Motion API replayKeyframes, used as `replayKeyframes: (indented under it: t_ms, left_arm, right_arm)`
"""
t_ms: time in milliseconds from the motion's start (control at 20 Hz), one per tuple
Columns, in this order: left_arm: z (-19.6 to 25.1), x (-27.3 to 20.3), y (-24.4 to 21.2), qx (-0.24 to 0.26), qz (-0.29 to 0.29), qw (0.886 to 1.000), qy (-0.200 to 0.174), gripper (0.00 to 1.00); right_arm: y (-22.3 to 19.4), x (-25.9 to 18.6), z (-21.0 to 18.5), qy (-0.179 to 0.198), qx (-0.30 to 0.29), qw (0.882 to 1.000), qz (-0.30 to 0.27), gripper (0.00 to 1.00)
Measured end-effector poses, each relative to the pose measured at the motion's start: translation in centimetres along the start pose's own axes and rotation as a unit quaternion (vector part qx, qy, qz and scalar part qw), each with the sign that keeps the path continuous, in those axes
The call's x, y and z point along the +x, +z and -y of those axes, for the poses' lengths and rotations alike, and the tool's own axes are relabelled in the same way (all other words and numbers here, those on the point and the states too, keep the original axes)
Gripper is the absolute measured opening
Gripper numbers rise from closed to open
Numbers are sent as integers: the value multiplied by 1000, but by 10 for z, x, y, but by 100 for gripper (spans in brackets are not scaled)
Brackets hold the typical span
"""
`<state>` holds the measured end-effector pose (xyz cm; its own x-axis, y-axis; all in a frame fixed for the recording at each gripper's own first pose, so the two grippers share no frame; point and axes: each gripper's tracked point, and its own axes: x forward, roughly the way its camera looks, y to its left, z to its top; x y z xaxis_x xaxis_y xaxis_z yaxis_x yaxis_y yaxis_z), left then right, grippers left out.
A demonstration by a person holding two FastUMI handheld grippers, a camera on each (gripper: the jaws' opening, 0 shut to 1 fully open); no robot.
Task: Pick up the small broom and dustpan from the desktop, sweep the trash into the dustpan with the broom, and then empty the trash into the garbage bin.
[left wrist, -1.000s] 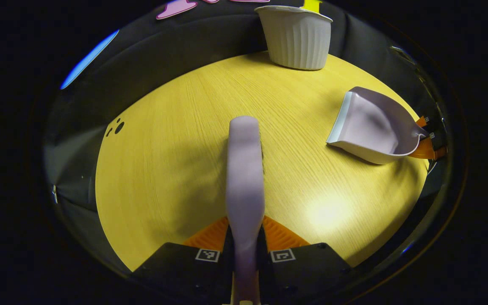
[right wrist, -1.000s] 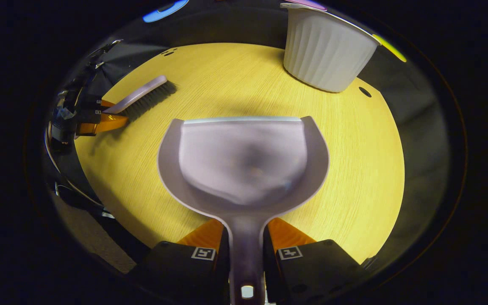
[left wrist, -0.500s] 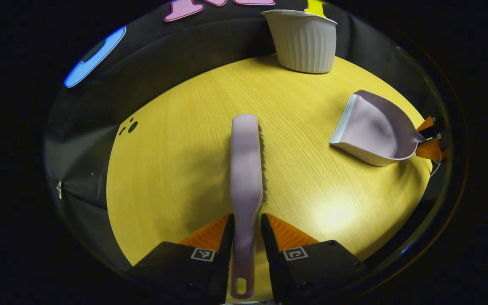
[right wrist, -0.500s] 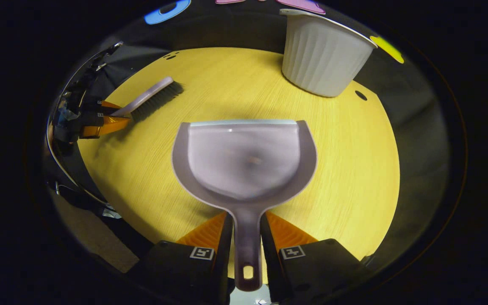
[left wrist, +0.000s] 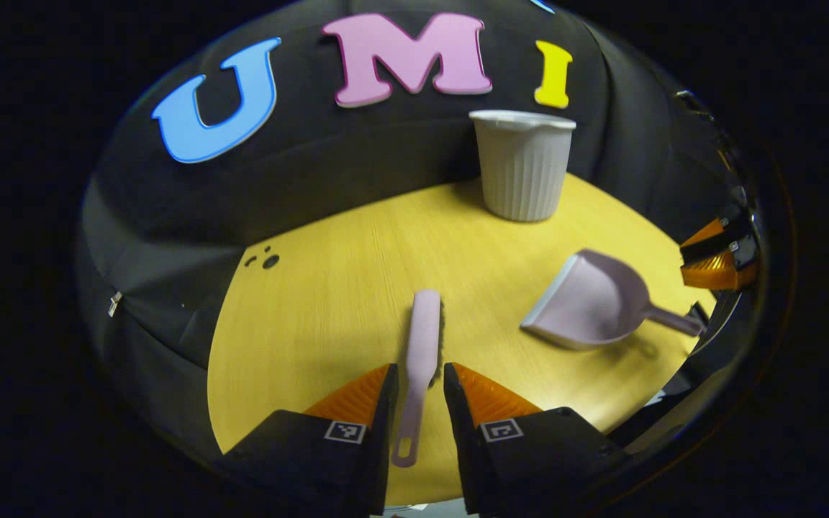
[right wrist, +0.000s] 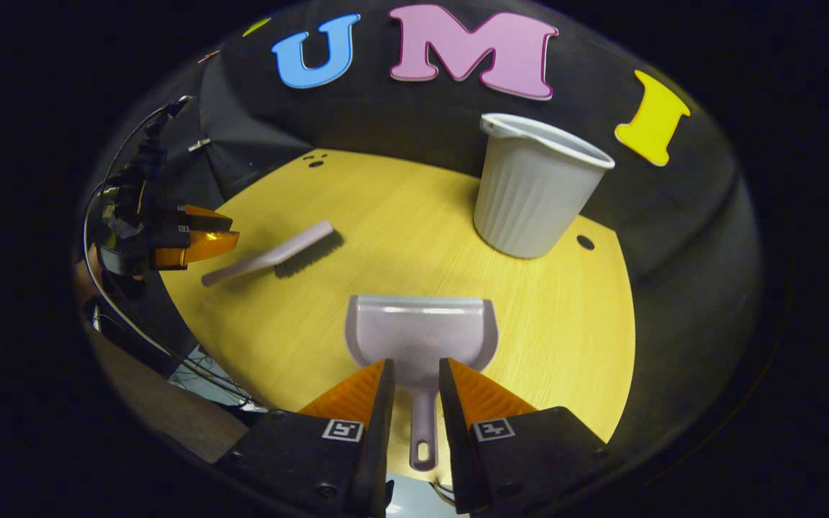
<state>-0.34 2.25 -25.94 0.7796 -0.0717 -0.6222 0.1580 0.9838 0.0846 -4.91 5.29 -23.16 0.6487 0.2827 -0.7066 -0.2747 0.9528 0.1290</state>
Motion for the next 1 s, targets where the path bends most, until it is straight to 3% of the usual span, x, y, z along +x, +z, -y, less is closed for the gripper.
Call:
replayKeyframes:
  t_ms: [100, 200, 250, 450, 700, 750, 1000]
  left_arm:
    - [-6, -19, 34, -19, 54, 998, 5, 43]
    - [-10, -45, 76, -41, 121, 992, 10, 43]
    - [-12, -54, 88, -46, 138, 989, 13, 43]
    - [-12, -95, 118, -63, 193, 979, 13, 43]
    - [-21, -109, 116, -47, 191, 980, 25, 43]
    - [-24, -110, 112, -45, 187, 981, 28, 43]
    - [-25, -105, 95, -34, 169, 985, 25, 43]
  right_arm:
    - [32, -11, -1, -3, 0, 999, 46, 36]
    - [75, -27, -1, -16, -1, 993, 114, 40]
    - [89, -32, 0, -19, -1, 991, 134, 36]
    - [127, -53, 3, -29, -1, 979, 200, 39]
    - [147, -64, 2, -33, -9, 970, 241, 41]
    - [149, -64, 2, -36, -9, 970, 241, 44]
    - [151, -66, -4, -46, 16, 972, 230, 42]
